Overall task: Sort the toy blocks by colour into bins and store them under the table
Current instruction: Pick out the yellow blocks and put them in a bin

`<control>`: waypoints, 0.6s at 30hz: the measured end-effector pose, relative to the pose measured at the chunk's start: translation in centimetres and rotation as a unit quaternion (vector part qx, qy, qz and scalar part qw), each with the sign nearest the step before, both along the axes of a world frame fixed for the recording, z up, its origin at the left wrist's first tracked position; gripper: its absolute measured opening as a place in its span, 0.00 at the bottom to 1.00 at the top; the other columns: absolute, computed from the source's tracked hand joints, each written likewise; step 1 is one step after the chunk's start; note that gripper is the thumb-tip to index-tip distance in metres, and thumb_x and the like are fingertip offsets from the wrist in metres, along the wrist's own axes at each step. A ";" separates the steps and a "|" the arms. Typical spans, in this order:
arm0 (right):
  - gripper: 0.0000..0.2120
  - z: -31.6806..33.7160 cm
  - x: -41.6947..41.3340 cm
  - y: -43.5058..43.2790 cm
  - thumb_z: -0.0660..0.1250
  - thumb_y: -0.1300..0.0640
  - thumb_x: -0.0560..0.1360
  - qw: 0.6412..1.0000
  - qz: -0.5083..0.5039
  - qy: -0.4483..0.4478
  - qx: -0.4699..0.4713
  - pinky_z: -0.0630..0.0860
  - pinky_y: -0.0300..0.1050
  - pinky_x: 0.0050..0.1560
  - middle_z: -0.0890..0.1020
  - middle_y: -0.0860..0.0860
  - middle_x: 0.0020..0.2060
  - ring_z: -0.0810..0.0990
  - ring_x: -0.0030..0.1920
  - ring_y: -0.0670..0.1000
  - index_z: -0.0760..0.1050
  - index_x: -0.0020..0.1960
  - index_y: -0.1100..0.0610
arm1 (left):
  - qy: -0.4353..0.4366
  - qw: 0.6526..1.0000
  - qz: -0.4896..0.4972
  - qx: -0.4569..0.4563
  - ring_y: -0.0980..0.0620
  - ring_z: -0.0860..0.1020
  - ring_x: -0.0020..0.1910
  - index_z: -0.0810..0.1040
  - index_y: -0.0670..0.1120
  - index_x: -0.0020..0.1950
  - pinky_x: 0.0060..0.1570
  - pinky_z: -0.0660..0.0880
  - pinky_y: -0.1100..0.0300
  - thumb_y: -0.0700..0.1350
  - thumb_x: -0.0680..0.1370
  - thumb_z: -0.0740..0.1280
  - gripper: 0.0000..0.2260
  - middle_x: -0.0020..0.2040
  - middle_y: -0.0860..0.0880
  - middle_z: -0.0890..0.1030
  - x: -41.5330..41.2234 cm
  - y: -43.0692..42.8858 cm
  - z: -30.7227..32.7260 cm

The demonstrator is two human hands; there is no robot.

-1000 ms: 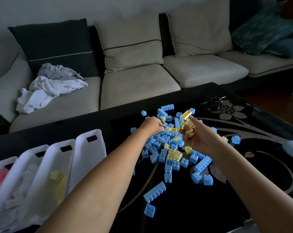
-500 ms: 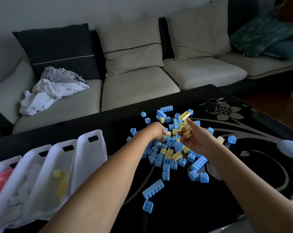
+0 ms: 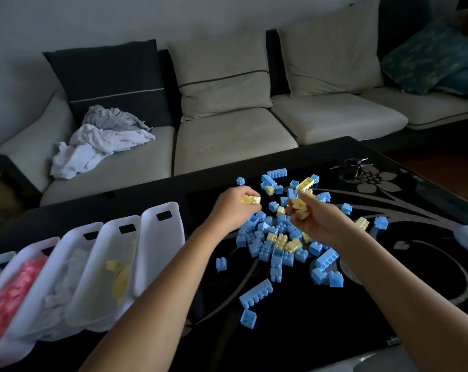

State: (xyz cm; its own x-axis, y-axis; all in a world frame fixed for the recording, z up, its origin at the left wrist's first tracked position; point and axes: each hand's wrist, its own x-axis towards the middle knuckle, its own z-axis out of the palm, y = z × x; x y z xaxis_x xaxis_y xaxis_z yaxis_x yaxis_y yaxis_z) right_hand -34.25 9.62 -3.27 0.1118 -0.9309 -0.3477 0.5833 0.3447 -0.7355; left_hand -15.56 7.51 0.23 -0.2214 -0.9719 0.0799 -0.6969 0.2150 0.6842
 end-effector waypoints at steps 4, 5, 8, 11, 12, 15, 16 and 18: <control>0.12 1.1 2.6 1.1 0.58 0.55 0.80 0.997 0.071 -0.005 -0.030 0.80 0.38 0.33 0.78 0.56 0.36 0.77 0.33 0.49 0.76 0.49 0.61 | 0.128 0.988 0.081 0.009 0.59 0.71 0.30 0.80 0.48 0.47 0.30 0.67 0.66 0.45 0.75 0.69 0.03 0.34 0.56 0.76 6.3 3.7 1.3; 0.12 1.4 3.5 1.4 0.58 0.55 0.81 0.996 0.086 -0.003 -0.035 0.80 0.38 0.34 0.78 0.56 0.37 0.77 0.33 0.49 0.76 0.51 0.61 | 0.154 0.982 0.107 0.013 0.58 0.70 0.29 0.80 0.48 0.46 0.29 0.67 0.66 0.45 0.75 0.70 0.02 0.32 0.56 0.75 8.1 4.6 1.4; 0.12 2.4 6.9 2.0 0.58 0.56 0.81 0.992 0.122 -0.007 -0.039 0.81 0.39 0.37 0.78 0.57 0.40 0.78 0.36 0.49 0.77 0.52 0.63 | 0.206 0.961 0.182 0.011 0.54 0.68 0.30 0.80 0.47 0.45 0.30 0.66 0.62 0.44 0.76 0.68 0.02 0.31 0.53 0.73 13.5 7.0 1.3; 0.13 3.2 11.7 1.9 0.59 0.58 0.80 0.989 0.138 -0.043 -0.015 0.82 0.47 0.45 0.76 0.59 0.46 0.78 0.47 0.54 0.76 0.53 0.67 | 0.198 0.945 0.260 0.002 0.50 0.69 0.31 0.80 0.47 0.46 0.33 0.67 0.59 0.44 0.77 0.66 0.03 0.32 0.50 0.74 18.1 8.6 0.5; 0.12 3.6 13.5 1.7 0.59 0.59 0.80 0.988 0.145 -0.057 -0.009 0.81 0.50 0.48 0.75 0.60 0.47 0.77 0.50 0.55 0.75 0.53 0.68 | 0.185 0.943 0.276 0.005 0.49 0.70 0.31 0.80 0.47 0.48 0.34 0.68 0.58 0.44 0.77 0.65 0.04 0.33 0.49 0.75 19.1 9.0 0.1; 0.10 4.6 18.8 1.0 0.58 0.61 0.81 0.977 0.195 -0.087 -0.005 0.76 0.56 0.57 0.75 0.59 0.46 0.76 0.48 0.56 0.72 0.51 0.68 | 0.097 0.950 0.298 0.018 0.49 0.75 0.32 0.77 0.49 0.49 0.35 0.69 0.58 0.45 0.78 0.63 0.04 0.35 0.48 0.79 20.6 9.7 -1.2; 0.10 4.7 20.6 0.7 0.57 0.61 0.81 0.973 0.214 -0.090 -0.002 0.74 0.56 0.59 0.75 0.59 0.46 0.76 0.47 0.56 0.72 0.51 0.68 | 0.051 0.952 0.301 0.022 0.49 0.75 0.34 0.76 0.49 0.50 0.35 0.69 0.58 0.45 0.78 0.63 0.04 0.35 0.49 0.78 20.8 10.0 -1.6; 0.12 4.8 23.6 0.4 0.57 0.60 0.81 0.969 0.237 -0.067 0.005 0.73 0.57 0.61 0.74 0.61 0.52 0.77 0.49 0.57 0.71 0.56 0.69 | -0.013 0.951 0.309 0.020 0.50 0.76 0.39 0.76 0.48 0.51 0.38 0.70 0.57 0.44 0.77 0.63 0.05 0.39 0.49 0.78 20.9 10.2 -2.2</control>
